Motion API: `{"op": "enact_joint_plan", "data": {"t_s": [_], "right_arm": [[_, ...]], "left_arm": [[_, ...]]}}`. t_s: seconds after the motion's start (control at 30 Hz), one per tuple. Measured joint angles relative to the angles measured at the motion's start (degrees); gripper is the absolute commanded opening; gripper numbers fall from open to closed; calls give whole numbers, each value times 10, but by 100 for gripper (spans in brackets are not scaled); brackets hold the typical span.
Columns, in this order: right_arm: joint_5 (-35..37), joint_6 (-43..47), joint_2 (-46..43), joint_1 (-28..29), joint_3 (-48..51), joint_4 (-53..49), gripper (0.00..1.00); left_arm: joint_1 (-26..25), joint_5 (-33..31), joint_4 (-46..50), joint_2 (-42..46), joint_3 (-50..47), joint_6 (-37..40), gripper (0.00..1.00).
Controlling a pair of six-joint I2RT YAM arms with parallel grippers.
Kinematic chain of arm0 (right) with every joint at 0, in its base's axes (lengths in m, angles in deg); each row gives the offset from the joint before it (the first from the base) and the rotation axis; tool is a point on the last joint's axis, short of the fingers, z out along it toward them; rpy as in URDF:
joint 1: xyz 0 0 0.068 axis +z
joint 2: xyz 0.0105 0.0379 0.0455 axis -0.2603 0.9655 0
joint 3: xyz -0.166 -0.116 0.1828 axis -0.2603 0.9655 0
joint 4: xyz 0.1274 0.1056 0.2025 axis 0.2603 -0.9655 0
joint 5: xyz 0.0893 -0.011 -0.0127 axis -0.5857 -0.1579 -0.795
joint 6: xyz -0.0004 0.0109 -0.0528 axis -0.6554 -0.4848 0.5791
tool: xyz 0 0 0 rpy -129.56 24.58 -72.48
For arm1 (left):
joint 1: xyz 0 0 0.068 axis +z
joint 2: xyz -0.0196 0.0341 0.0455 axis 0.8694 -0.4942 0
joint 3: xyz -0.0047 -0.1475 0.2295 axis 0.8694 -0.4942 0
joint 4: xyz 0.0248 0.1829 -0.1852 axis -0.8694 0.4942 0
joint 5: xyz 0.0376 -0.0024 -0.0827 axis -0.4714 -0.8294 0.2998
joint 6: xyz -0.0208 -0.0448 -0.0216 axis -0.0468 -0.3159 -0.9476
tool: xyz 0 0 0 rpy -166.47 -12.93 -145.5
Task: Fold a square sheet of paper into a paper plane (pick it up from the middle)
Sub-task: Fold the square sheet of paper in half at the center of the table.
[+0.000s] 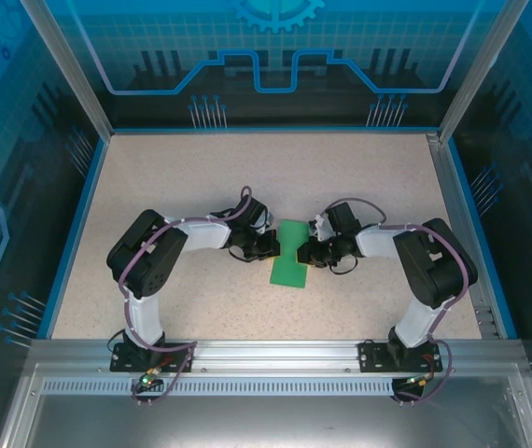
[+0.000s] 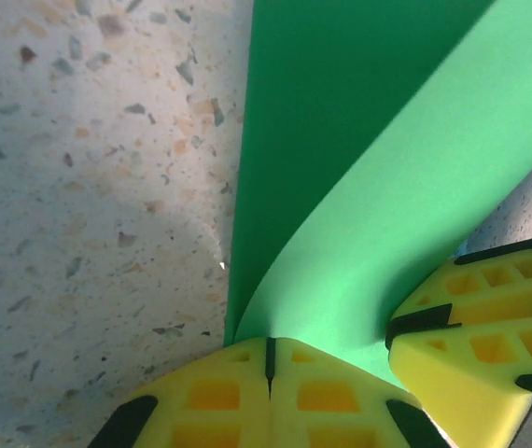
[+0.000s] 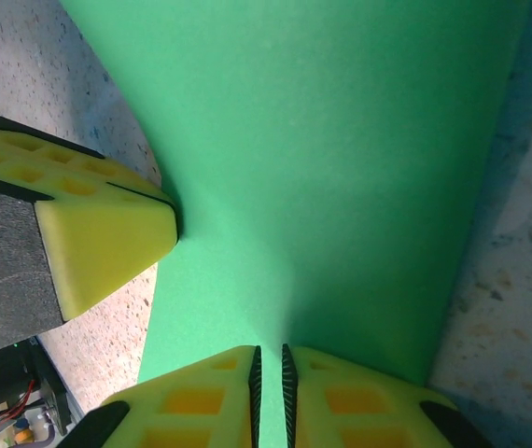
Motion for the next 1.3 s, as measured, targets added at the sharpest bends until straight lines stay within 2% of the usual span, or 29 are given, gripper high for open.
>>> {"op": "enact_joint_plan", "data": {"t_s": [0.37, 0.47, 0.77, 1.07, 1.3], "right_arm": [[17, 26, 11, -18, -50, -27, 17], [17, 31, 36, -23, -52, -23, 16], [15, 32, 34, -26, -57, -30, 17], [27, 50, 43, -42, -136, -61, 16], [27, 52, 83, -50, -120, -43, 16]], "left_arm": [[0, 0, 0, 0, 0, 0, 0], [0, 0, 1, 0, 0, 0, 0], [0, 0, 2, 0, 0, 0, 0], [0, 0, 2, 0, 0, 0, 0], [0, 0, 3, 0, 1, 0, 0]]}}
